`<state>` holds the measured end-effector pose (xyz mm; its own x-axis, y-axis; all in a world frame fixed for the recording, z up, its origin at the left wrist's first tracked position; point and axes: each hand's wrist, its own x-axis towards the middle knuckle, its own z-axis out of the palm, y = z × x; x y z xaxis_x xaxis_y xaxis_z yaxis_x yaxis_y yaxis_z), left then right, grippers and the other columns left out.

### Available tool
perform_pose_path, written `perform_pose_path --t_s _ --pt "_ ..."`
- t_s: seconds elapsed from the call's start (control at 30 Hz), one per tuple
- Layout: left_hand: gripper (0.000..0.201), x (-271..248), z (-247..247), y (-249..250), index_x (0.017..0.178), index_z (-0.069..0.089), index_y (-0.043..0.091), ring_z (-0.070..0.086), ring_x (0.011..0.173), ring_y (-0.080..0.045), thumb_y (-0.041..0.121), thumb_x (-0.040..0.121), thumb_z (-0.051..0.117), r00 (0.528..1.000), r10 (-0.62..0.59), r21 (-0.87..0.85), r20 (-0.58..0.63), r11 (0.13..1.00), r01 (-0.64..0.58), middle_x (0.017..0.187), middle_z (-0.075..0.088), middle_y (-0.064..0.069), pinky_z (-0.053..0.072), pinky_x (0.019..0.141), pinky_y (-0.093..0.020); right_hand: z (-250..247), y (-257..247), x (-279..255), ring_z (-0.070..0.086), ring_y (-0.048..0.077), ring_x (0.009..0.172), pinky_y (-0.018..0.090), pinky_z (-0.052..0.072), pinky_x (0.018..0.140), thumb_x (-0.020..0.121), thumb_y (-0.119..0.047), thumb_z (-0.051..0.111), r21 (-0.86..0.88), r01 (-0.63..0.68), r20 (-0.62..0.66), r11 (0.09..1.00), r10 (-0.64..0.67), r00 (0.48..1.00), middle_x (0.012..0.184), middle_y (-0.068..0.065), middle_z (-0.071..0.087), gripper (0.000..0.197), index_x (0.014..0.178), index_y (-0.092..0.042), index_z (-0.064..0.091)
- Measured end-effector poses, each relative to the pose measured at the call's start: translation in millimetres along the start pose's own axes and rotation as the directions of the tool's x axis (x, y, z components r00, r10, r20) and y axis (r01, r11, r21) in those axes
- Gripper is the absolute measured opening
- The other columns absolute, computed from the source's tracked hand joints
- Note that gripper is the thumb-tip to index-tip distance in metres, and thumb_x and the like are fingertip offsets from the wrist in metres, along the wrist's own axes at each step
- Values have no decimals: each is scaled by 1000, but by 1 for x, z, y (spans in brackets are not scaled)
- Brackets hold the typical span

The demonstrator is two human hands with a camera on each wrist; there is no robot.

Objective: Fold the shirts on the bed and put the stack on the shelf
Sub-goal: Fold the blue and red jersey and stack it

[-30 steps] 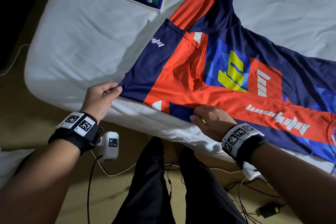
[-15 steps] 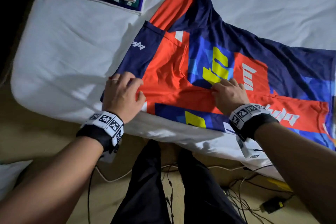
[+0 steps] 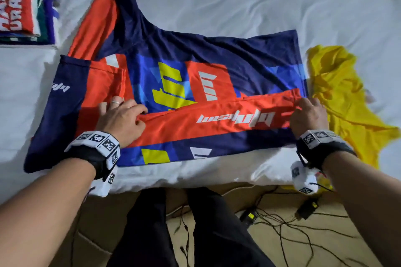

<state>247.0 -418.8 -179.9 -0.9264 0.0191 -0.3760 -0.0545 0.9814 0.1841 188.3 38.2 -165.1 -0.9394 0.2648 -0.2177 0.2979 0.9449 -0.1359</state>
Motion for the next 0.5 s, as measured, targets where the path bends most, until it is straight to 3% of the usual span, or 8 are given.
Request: perform_pose_path --t_s 0.07,0.13,0.23,0.33,0.4,0.5 --pt "32 5 -3 4 93 68 33 46 108 -31 43 72 46 999 -14 81 32 997 11 98 64 5 25 86 -44 1 20 -2 54 49 92 55 47 79 79 -17 45 -68 77 41 995 -74 996 105 26 56 35 106 -4 65" --pt "27 10 -5 7 83 67 33 47 105 -31 47 71 46 1000 -22 116 21 993 19 91 62 4 24 83 -43 0 24 2 54 44 92 51 48 74 79 -21 42 -150 243 97 958 -231 968 107 18 60 35 103 -10 64" --pt "25 17 -7 9 71 62 32 44 102 -29 50 74 44 999 -49 128 20 991 46 86 59 11 20 78 -42 -5 13 25 48 38 111 49 40 86 85 -21 46 -174 360 101 916 -347 932 129 6 56 42 125 -20 59" --pt "22 22 -11 15 70 58 29 46 99 -27 48 72 46 997 -71 85 5 994 70 74 55 15 19 78 -43 -5 10 52 39 36 123 52 33 97 92 -24 54 -146 253 161 956 -229 960 133 7 50 40 132 -25 54" --pt "19 24 -15 20 71 56 30 50 100 -29 47 70 48 994 -112 11 3 994 112 69 53 12 24 83 -45 -7 17 61 39 35 122 50 31 100 89 -25 59 -78 176 164 981 -161 973 126 8 54 29 118 -24 63" --pt "14 27 -20 29 71 53 30 54 97 -32 44 69 49 986 -163 -96 -15 982 161 72 57 6 30 89 -48 -14 32 63 54 33 112 47 35 101 85 -18 61 140 56 160 989 -78 984 108 4 66 14 97 -22 67"
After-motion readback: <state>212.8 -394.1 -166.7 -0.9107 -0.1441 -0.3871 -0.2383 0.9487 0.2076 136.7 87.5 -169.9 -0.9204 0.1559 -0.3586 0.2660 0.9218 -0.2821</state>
